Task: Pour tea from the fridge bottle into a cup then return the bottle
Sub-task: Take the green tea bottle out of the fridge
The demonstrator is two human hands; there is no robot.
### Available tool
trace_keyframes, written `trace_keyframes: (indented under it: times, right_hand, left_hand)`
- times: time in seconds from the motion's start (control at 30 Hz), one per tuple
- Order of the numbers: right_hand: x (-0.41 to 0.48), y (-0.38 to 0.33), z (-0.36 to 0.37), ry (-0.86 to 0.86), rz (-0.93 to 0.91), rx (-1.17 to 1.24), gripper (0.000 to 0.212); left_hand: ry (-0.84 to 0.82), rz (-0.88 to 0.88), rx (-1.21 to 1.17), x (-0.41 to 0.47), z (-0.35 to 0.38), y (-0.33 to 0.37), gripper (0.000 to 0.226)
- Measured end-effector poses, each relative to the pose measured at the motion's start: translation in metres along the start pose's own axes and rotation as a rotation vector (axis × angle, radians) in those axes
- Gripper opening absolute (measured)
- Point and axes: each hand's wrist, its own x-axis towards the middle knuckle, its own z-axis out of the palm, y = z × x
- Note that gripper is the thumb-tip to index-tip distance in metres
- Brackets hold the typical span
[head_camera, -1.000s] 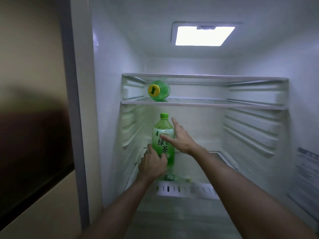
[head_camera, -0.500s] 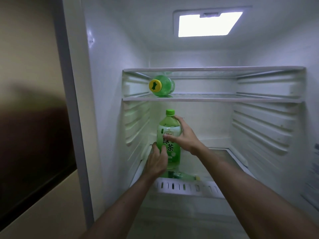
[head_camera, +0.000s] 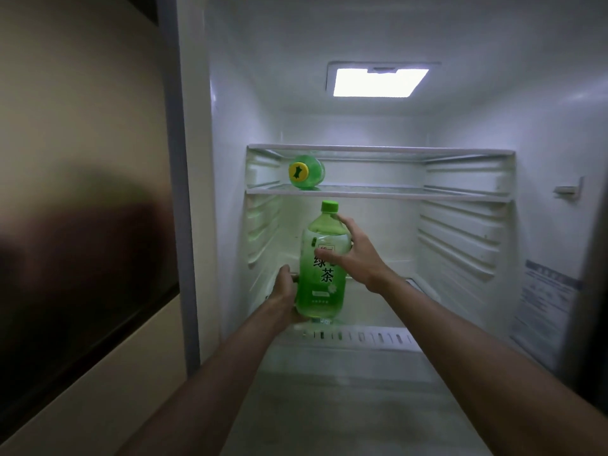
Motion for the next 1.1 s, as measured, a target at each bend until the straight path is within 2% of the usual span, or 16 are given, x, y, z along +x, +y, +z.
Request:
trace_keyframes:
  times: [0.07, 0.47, 0.8, 1.1]
  right_hand:
    - [-0.011, -0.014, 0.002, 0.014, 0.016, -0.021, 0.091]
    - [-0.095, -0.059, 0.002, 0.083, 0.065, -0.078, 0.095]
    - [-0.160, -0.116, -0.008, 0.070, 0.017, -0.151, 0.087]
    - [-0.231, -0.156, -0.018, 0.057, -0.016, -0.163, 0.085]
  left_hand:
    - [-0.026, -0.017, -0.014, -0.013, 0.001, 0.000, 0.051]
    - [-0.098, -0.080, -0.026, -0.087, -0.010, -0.018, 0.058]
    - [-0.121, -0.071, -0.048, -0.136, -0.011, -0.034, 0.049]
    - [-0.145, -0.046, 0.058, -0.220, -0.010, -0.053, 0.043]
